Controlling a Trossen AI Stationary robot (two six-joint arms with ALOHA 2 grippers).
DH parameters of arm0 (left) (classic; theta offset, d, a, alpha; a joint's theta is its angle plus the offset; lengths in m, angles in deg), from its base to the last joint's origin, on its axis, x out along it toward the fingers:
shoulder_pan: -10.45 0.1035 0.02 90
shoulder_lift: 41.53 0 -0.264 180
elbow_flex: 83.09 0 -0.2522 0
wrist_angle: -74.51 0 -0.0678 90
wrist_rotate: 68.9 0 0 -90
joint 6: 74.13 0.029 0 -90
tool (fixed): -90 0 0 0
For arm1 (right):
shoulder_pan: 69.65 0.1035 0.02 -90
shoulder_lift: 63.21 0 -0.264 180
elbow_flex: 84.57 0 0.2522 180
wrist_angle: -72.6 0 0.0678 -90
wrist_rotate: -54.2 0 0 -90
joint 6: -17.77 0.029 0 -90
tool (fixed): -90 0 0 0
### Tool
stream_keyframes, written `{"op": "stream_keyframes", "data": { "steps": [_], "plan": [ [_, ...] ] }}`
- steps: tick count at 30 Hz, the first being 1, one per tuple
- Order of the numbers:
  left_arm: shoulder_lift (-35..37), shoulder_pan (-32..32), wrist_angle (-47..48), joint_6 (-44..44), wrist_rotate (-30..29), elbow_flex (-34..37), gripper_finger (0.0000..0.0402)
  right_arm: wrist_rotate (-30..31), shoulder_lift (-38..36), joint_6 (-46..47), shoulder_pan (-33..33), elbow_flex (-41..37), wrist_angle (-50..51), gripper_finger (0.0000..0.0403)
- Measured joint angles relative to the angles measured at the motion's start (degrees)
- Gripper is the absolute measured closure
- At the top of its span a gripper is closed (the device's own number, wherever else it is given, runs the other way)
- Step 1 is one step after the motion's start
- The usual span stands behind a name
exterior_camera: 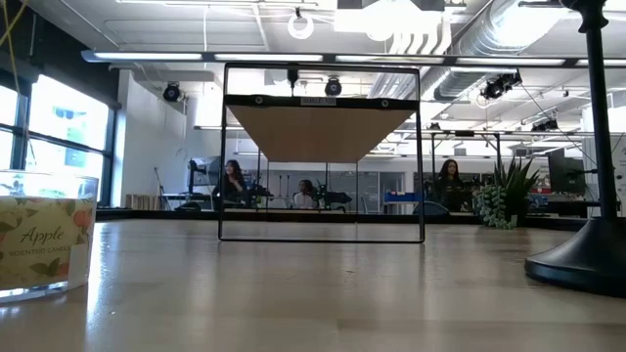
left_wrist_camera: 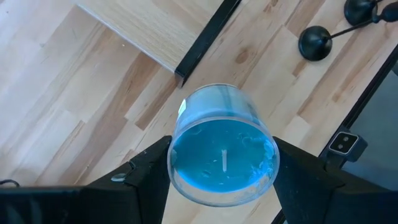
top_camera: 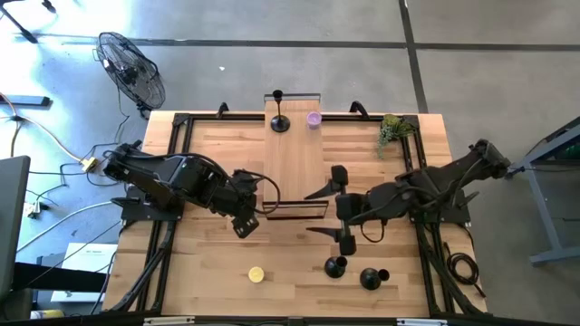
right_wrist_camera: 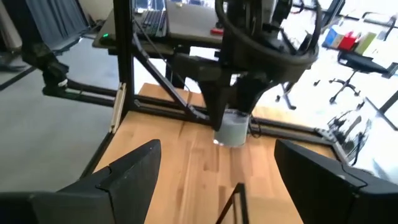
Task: Pick & Place candle stick holders
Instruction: Put the blue scented candle on the shelf
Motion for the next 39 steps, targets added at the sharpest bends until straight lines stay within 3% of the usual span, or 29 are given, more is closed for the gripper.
{"op": "stream_keyframes", "data": {
  "steps": [2, 8, 12, 23, 30, 39],
  "plan": [
    [0.01, 0.00, -0.02, 1.27, 0.00, 0.00, 0.0176, -2.69, 0.17, 1.23, -1.55, 0.00, 0.94, 0.0093],
    [0.01, 0.05, -2.58, 7.04, 0.02, 0.00, 0.0176, -18.58, 0.79, 7.36, -8.83, 0.00, 2.96, 0.0093],
    [0.01, 0.07, -5.70, 11.86, -1.81, -1.06, 0.0176, -23.66, 2.00, 8.61, -12.92, 0.00, 4.46, 0.0093],
    [0.03, 0.15, -9.03, 20.32, -8.66, -2.86, 0.0176, -23.65, 6.84, 5.94, -14.97, 0.00, 1.02, 0.0094],
    [0.03, 0.17, -12.47, 24.85, -10.61, -2.86, 0.0176, -18.74, 7.22, 3.23, -15.80, 0.00, -1.08, 0.0094],
    [0.03, 0.61, -13.16, 27.34, -12.18, -2.86, 0.0176, -20.57, 7.22, 2.25, -15.84, 0.00, -2.71, 0.0094]
  ]
}}
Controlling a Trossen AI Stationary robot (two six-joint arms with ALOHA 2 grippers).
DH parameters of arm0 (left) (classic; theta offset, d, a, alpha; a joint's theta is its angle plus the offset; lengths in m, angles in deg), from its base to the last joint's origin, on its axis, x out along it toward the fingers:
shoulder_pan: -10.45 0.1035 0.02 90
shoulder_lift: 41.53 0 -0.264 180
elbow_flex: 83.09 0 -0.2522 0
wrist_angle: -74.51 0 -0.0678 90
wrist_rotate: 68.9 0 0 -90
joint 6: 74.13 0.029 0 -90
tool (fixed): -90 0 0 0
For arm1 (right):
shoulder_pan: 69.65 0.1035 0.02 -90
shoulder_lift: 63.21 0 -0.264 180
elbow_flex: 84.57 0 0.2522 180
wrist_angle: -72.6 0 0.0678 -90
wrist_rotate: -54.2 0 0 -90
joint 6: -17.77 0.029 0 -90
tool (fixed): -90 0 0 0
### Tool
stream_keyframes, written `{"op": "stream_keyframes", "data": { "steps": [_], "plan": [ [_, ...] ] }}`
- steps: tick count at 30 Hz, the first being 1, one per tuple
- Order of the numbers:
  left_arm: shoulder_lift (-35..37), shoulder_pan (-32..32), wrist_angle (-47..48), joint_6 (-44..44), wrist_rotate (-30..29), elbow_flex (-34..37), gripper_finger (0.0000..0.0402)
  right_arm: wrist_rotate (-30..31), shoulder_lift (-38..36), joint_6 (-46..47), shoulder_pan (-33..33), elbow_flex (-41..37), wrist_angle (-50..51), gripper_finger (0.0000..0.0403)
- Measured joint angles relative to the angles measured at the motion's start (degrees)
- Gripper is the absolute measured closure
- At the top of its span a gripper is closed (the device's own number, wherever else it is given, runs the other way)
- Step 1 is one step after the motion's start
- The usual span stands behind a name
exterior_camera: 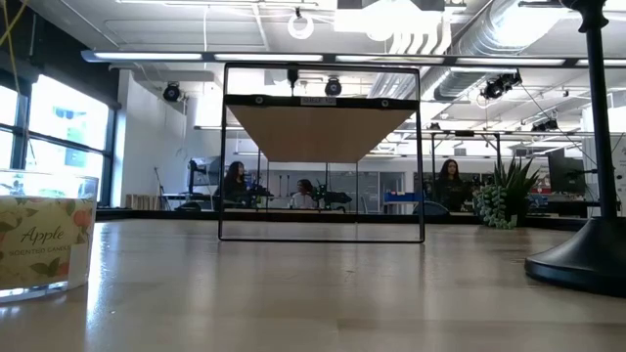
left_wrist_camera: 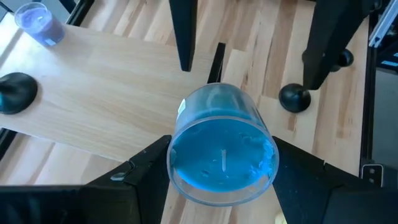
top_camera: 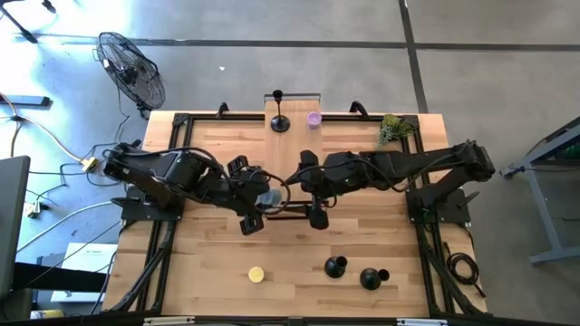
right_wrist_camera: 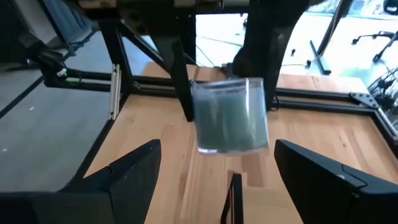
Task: Pick & Place candle stick holders
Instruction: Put the blue scented candle on the shelf
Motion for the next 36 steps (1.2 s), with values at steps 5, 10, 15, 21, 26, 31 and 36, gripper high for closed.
{"op": "stream_keyframes", "data": {
  "steps": [5, 10, 15, 21, 26, 31, 36],
  "plan": [
    [-0.96, 2.04, -0.55, 0.21, 0.78, 0.00, 0.0176, 2.01, 0.00, -1.36, 0.00, 0.00, -0.31, 0.0094],
    [-2.87, 3.53, -1.38, 3.43, 2.86, -0.01, 0.0176, 2.75, 0.00, -1.38, 0.00, 0.00, 0.17, 0.0094],
    [-4.24, 4.24, -0.99, 5.06, 4.26, 0.00, 0.0176, 4.33, 0.00, -1.25, 0.00, 0.00, 4.20, 0.0094],
    [-4.20, 4.31, -1.35, 4.83, 4.99, 0.02, 0.0176, 4.46, 0.00, 0.07, 0.00, 0.00, 7.63, 0.0094],
    [-4.20, 4.31, -1.89, 5.20, 4.85, 0.02, 0.0176, 4.36, 0.00, 0.04, -0.02, 0.00, 7.80, 0.0094],
    [-4.20, 4.31, -3.50, 5.70, 4.78, 0.02, 0.0176, 3.97, 0.38, 0.04, -0.16, 0.00, 7.31, 0.0094],
    [-4.20, 4.31, -4.70, 6.33, 4.82, 0.02, 0.0176, 1.85, 2.30, 0.28, -0.31, 0.00, 7.29, 0.0094]
  ]
}}
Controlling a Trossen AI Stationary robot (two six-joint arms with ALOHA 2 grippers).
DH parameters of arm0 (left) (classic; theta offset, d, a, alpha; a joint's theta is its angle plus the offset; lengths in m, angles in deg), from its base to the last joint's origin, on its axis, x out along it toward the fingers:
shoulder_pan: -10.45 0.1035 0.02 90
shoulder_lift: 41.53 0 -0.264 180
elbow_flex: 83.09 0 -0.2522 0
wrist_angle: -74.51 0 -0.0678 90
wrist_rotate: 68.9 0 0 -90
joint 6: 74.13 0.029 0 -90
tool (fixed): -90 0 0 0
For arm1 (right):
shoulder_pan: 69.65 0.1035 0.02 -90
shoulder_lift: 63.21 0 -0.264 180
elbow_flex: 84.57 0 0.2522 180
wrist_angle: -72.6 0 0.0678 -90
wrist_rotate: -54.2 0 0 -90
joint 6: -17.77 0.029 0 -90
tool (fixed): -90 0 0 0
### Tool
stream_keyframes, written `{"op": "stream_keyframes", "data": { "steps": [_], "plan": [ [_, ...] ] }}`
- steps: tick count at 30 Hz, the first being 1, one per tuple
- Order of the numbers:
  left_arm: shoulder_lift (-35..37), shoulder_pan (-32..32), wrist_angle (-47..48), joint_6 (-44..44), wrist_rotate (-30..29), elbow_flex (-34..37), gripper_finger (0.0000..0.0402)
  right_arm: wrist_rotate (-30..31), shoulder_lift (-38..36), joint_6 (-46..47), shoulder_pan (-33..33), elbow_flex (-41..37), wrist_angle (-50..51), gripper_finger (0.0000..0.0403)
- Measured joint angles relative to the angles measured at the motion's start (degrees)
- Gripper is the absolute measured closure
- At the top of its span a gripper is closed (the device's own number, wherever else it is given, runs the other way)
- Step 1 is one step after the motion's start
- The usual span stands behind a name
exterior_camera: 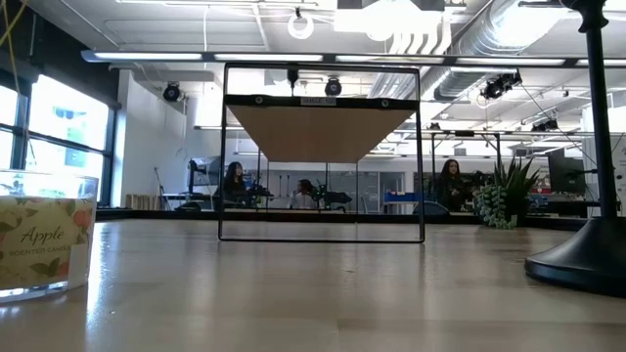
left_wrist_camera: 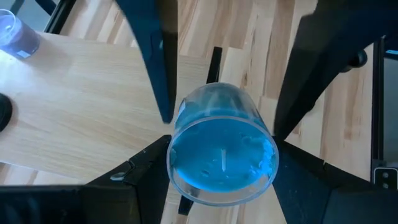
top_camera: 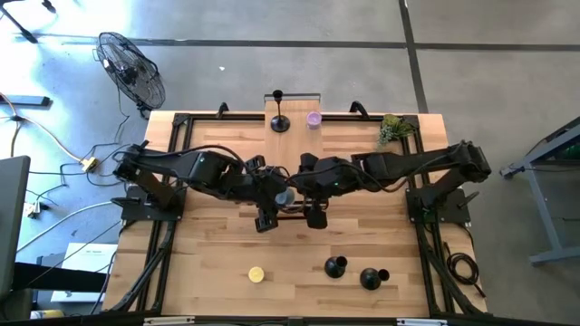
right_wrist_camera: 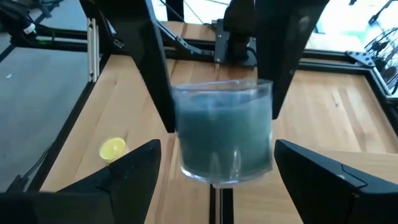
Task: Pick & Place candle stick holders
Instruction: Put the blue scented candle on the shelf
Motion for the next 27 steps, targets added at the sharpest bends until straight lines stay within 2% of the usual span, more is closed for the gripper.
{"op": "stream_keyframes", "data": {
  "steps": [27],
  "plan": [
    [0.00, -0.02, -2.20, 1.28, 0.43, 0.00, 0.0176, -2.38, 0.68, -0.42, 0.02, 0.00, -2.31, 0.0096]
  ]
}}
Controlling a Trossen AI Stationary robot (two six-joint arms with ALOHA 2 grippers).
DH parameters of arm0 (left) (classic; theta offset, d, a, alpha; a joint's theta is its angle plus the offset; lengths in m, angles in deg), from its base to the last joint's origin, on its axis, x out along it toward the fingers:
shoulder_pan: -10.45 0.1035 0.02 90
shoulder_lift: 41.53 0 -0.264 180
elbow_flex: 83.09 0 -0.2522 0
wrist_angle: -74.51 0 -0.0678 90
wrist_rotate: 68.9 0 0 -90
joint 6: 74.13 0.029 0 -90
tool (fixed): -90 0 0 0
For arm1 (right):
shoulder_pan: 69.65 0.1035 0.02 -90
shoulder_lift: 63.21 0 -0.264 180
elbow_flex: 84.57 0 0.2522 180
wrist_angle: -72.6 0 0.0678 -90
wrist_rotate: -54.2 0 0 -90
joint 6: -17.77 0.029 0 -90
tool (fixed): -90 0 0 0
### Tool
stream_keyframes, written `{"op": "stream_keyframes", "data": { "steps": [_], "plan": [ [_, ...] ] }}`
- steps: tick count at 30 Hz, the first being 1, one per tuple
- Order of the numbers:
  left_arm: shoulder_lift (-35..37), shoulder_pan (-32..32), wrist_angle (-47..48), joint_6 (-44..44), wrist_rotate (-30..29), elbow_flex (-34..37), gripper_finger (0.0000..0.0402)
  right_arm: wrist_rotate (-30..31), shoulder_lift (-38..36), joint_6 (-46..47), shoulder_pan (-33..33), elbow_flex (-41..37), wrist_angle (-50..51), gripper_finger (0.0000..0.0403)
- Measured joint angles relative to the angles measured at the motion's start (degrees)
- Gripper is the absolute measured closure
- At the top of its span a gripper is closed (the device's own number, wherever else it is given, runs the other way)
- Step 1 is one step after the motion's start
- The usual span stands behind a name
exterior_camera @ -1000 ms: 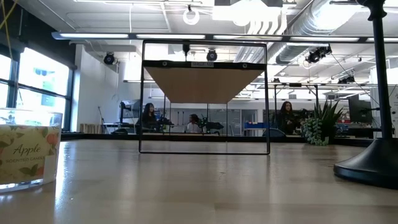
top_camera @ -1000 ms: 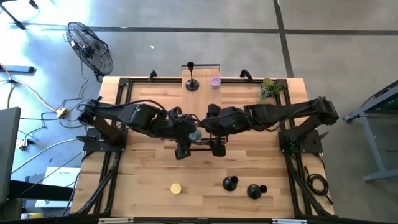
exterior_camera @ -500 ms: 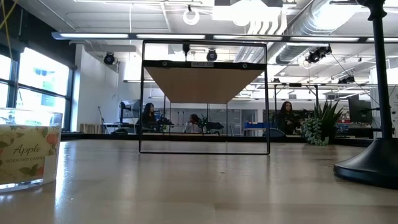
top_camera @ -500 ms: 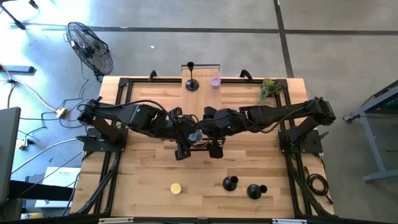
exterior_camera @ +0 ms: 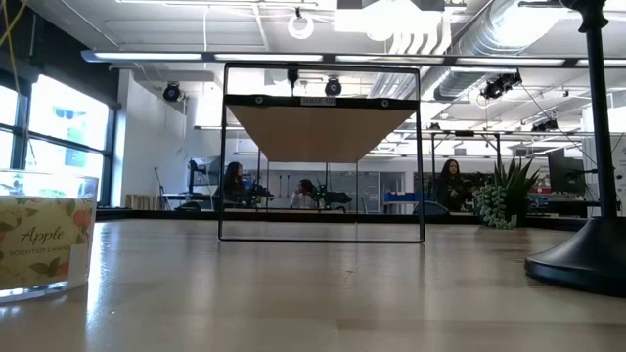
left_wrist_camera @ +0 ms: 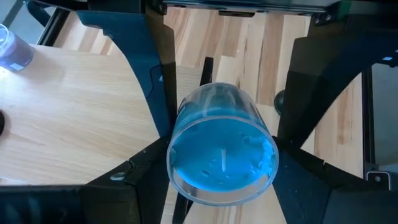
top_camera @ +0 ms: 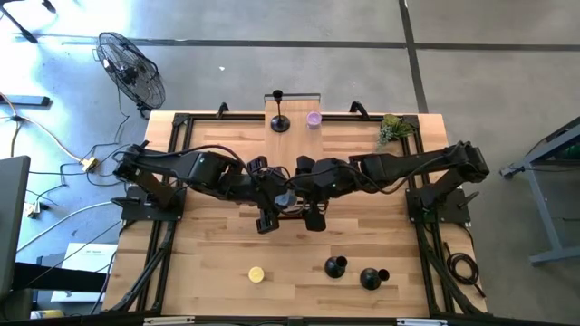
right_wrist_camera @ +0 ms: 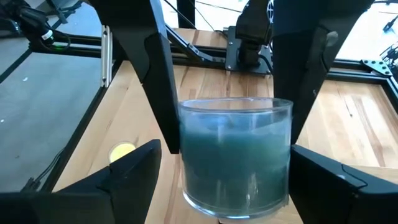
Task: Pick & Place candle stick holders
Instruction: Put the blue scented candle on the shelf
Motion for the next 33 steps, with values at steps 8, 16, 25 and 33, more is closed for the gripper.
{"op": "stream_keyframes", "data": {
  "steps": [8, 16, 25, 33],
  "plan": [
    [0.00, -0.01, -0.01, -0.02, 0.10, 0.00, 0.0176, -0.26, 0.12, -0.01, -0.02, 0.00, 0.93, 0.0137],
    [0.00, -0.02, -0.58, 0.00, -0.06, 0.00, 0.0176, 0.00, 0.14, -1.10, -0.02, 0.00, 1.09, 0.0177],
    [0.00, -0.02, -0.81, -0.01, -0.09, 0.00, 0.0161, -0.15, 0.14, -1.03, 0.00, 0.00, 1.09, 0.0177],
    [0.09, 0.00, -1.56, -0.69, -0.12, -0.04, 0.0106, -0.33, 0.35, -1.16, 0.02, 0.00, 1.63, 0.0177]
  ]
}}
